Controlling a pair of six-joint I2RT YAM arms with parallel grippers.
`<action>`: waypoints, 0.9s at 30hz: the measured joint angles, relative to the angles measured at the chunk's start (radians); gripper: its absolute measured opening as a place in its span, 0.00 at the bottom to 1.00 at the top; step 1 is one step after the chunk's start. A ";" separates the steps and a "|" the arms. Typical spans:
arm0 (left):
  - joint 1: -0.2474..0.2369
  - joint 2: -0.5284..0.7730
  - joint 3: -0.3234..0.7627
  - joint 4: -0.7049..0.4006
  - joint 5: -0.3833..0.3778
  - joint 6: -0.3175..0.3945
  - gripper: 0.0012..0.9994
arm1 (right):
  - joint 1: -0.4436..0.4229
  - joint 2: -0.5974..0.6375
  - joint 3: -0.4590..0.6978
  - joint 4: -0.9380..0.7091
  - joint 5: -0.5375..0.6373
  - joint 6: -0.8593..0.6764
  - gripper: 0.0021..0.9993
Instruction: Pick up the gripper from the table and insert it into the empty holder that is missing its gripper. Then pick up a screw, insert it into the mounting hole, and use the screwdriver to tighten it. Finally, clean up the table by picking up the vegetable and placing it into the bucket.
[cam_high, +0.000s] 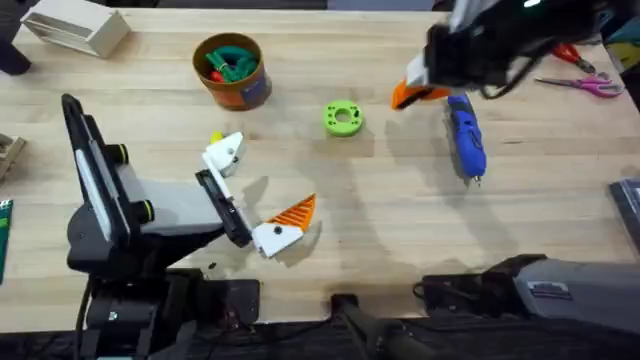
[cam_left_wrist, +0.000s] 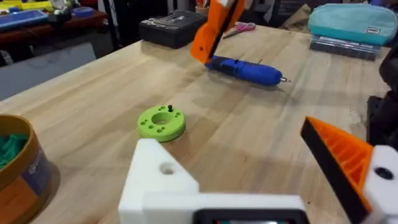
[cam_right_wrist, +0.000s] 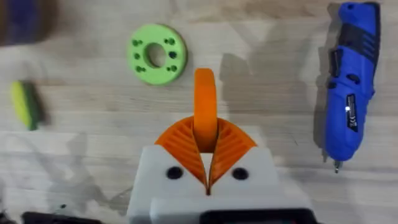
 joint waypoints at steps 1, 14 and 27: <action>0.000 0.000 0.000 0.000 0.000 0.000 0.99 | -0.016 -0.021 0.003 0.004 -0.022 0.000 0.02; 0.000 0.000 0.000 0.000 0.000 0.000 0.99 | -0.112 -0.048 -0.116 0.322 -0.411 -0.037 0.02; 0.000 0.000 0.000 0.000 0.000 0.000 0.99 | -0.143 -0.047 -0.434 0.915 -0.968 0.052 0.02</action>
